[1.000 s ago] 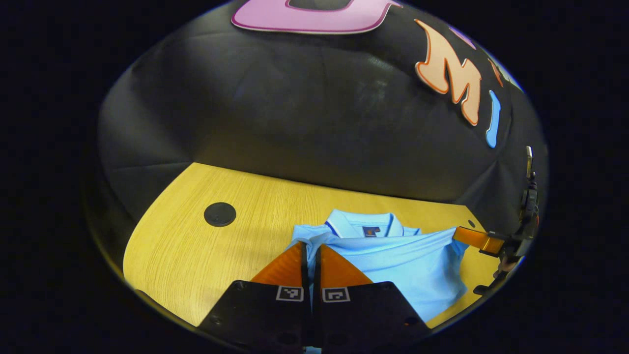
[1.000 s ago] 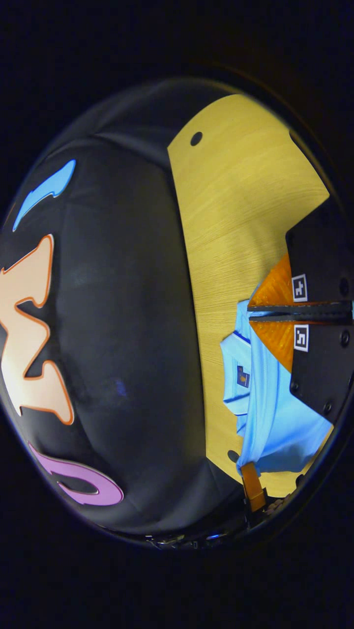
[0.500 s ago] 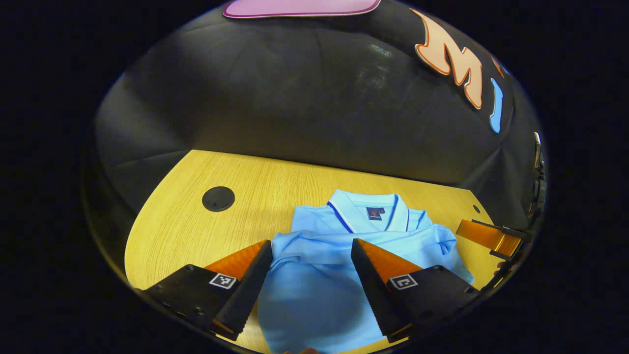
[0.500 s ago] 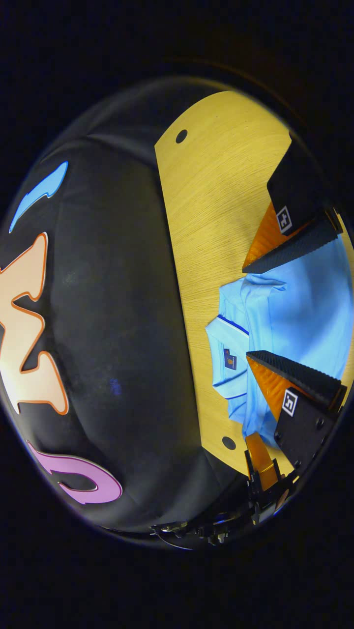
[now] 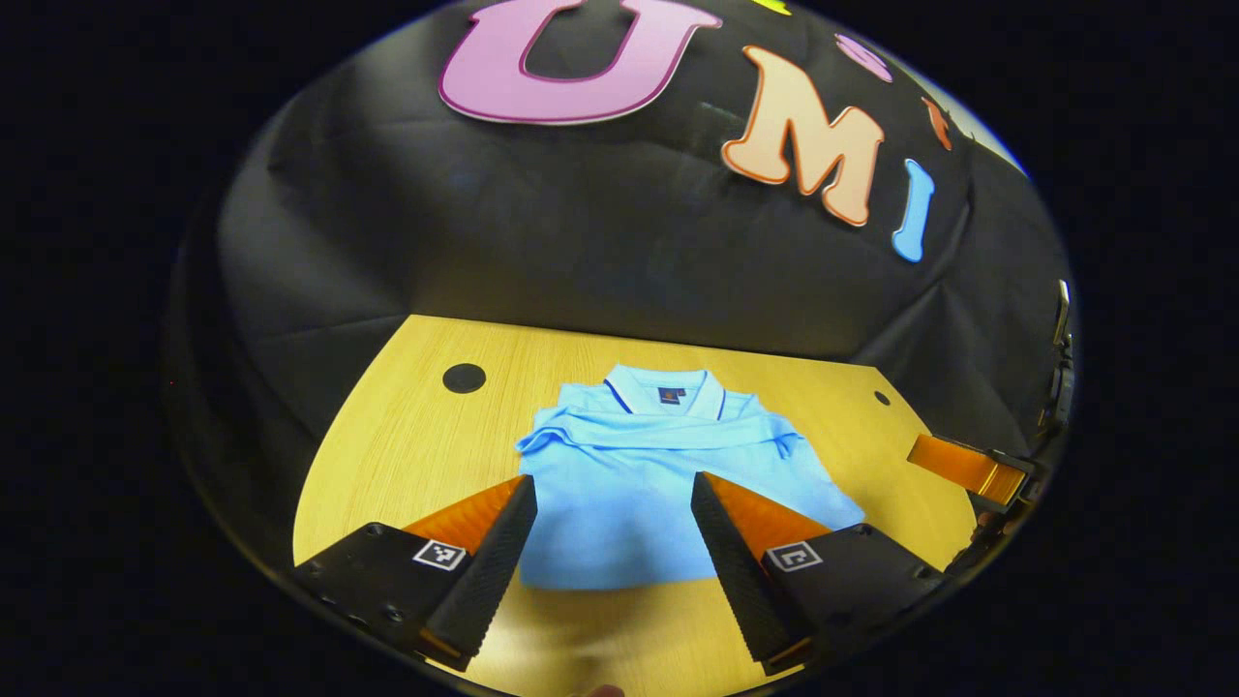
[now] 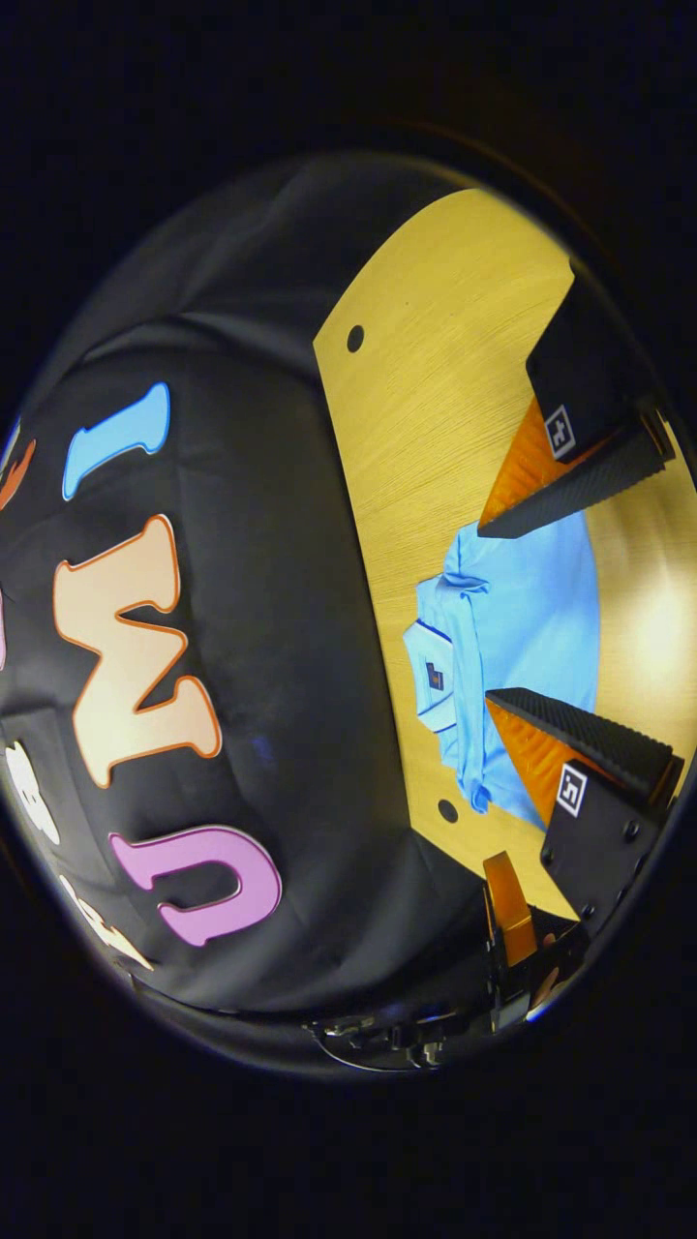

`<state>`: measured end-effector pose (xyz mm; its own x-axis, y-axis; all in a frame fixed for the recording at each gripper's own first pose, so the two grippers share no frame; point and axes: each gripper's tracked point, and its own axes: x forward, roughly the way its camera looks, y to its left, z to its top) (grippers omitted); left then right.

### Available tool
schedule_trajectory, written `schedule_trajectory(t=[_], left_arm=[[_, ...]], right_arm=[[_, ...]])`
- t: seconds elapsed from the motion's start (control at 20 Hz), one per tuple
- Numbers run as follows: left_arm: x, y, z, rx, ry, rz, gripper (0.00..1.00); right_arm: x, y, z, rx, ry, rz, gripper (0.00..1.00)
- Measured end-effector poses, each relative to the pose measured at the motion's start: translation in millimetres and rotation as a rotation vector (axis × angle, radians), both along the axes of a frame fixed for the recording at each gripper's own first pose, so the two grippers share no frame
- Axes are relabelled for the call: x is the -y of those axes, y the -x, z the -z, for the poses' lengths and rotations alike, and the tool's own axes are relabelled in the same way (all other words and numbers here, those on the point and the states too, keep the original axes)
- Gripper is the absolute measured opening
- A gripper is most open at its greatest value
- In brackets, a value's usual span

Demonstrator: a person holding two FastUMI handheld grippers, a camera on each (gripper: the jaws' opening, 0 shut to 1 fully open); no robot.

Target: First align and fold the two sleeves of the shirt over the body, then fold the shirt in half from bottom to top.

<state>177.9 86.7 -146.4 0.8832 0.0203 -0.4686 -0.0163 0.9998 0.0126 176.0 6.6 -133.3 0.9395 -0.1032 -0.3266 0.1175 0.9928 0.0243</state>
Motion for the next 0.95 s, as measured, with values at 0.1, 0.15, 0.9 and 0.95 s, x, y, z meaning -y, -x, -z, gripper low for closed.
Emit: schedule_trajectory(t=[0.1,0.15,0.9,0.95], left_arm=[[11,26,-3,0.004,-0.023,0.009,0.96],[17,39,-4,-0.001,-0.036,0.018,0.96],[59,125,36,-0.133,-0.058,0.087,0.96],[61,125,38,-0.142,-0.054,0.09,0.96]], right_arm=[[-3,30,-5,0.016,0.003,-0.003,0.97],[-5,46,-6,0.018,0.003,-0.006,0.97],[-7,135,10,-0.01,-0.032,0.026,0.98],[-5,137,10,-0.011,-0.031,0.032,0.98]])
